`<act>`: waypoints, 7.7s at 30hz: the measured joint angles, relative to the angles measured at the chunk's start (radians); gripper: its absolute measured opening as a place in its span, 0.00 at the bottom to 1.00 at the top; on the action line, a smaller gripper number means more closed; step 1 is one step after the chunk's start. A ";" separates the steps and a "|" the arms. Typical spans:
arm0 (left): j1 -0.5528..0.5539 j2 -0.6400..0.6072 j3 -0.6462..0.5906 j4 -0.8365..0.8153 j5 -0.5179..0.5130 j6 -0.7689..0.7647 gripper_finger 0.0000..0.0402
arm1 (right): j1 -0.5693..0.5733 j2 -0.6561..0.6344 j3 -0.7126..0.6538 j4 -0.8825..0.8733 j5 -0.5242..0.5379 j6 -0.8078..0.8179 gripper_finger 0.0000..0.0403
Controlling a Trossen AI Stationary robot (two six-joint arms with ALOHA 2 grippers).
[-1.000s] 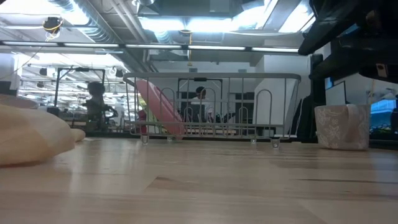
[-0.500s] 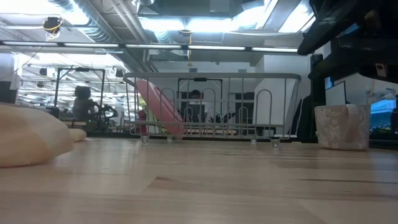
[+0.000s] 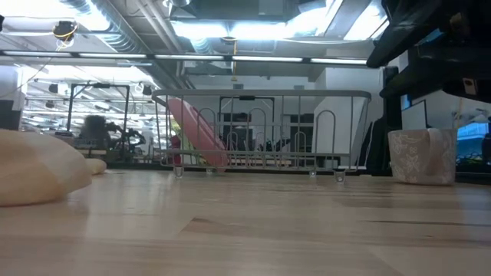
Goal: Sort dishes
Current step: Put the brown plate into the dish rack, then move the orange towel to the top left of the table
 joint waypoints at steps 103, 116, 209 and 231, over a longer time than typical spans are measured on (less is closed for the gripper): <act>1.331 -0.301 -0.316 1.458 0.341 0.262 0.00 | 0.000 0.000 0.000 -0.003 0.061 -0.055 0.38; 1.344 -0.301 -0.325 1.394 0.323 0.258 0.02 | 0.000 0.000 0.000 -0.003 0.061 -0.056 0.38; 0.731 -0.717 -0.324 0.406 0.648 0.367 0.22 | -0.001 0.000 0.000 0.141 0.123 -0.112 0.38; 0.437 -0.405 -0.324 0.226 0.281 0.368 0.22 | -0.001 0.000 0.000 0.172 0.129 -0.108 0.38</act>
